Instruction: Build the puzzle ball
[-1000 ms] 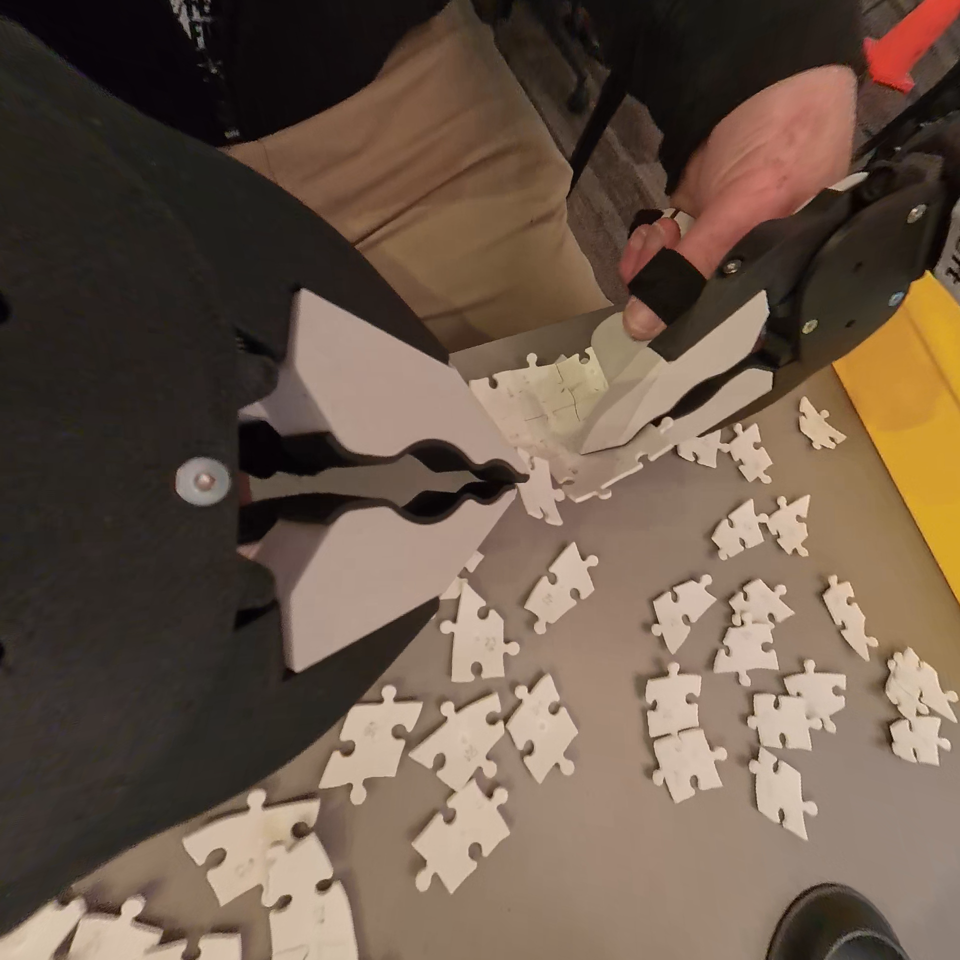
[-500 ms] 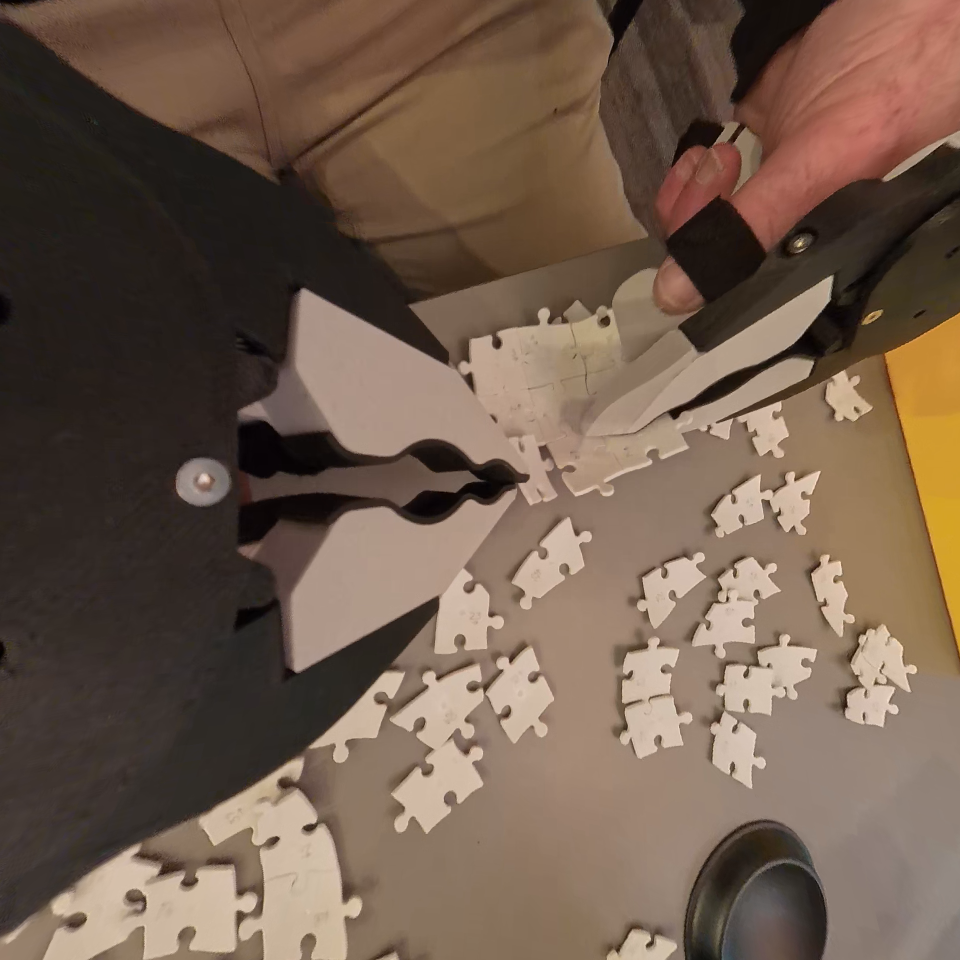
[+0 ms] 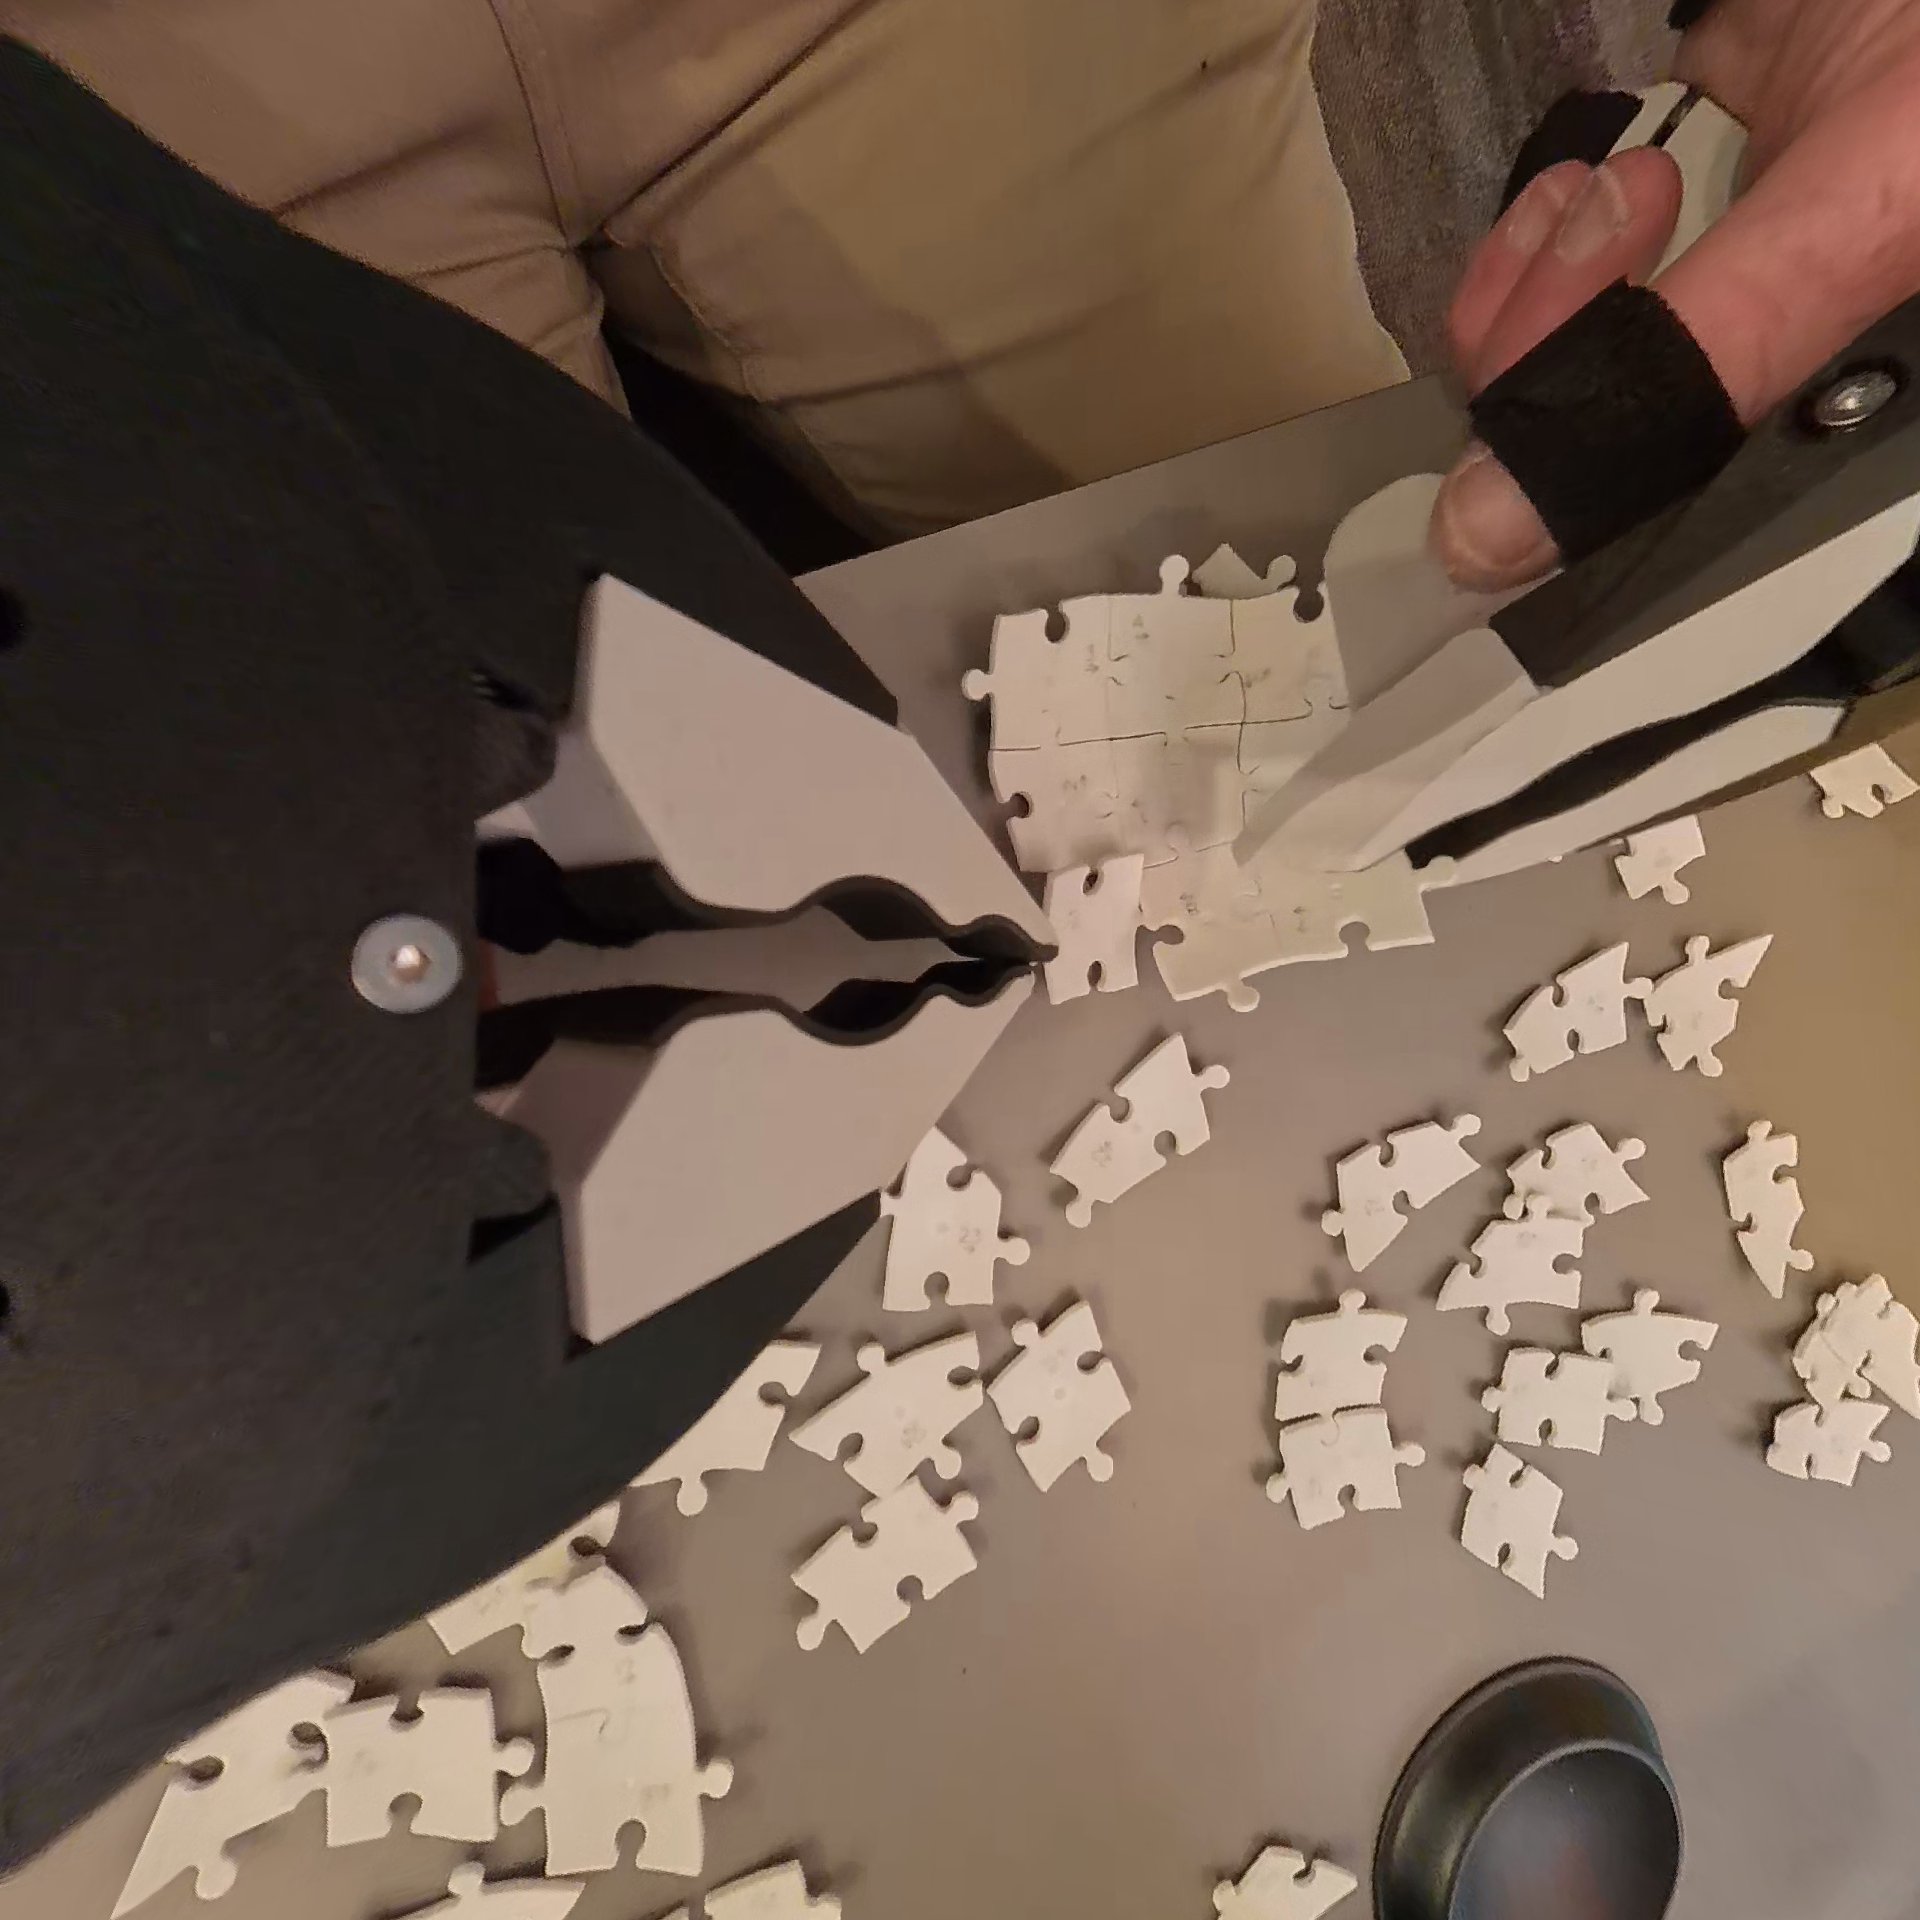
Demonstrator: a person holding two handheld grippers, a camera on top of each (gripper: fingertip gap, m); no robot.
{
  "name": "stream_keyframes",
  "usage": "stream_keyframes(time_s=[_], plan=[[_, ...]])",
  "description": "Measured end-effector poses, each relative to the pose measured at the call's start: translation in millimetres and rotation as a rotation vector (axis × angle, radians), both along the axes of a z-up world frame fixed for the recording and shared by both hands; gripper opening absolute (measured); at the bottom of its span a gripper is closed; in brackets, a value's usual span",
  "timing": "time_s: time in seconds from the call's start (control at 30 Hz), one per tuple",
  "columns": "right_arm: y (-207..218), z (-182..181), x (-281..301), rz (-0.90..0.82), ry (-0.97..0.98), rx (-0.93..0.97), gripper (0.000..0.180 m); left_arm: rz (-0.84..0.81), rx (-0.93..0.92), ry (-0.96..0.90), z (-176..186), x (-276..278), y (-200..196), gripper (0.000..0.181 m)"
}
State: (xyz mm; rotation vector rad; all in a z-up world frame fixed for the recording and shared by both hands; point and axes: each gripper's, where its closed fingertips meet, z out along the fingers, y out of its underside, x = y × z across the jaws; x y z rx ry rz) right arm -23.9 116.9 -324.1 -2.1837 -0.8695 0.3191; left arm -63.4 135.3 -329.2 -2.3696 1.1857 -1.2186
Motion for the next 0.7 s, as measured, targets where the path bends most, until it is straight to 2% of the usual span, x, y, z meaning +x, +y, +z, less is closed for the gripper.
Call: stream_keyframes(time_s=[0.23,0.47,0.7], plan=[[-3.0,-4.9,1.8,0.005,-0.030,-0.020,0.000,0.007,0.059,0.001,4.7,-1.9,6.9,0.019],[-6.4,-5.0,-0.7,0.027,-0.056,-0.023,0.000,-0.006,0.089,0.032,0.0,-1.6,9.3,0.017],[-3.6,17.4,-8.0,0.074,-0.006,0.041,0.000,-0.012,0.099,0.049,-1.3,-2.1,9.4,0.014]])
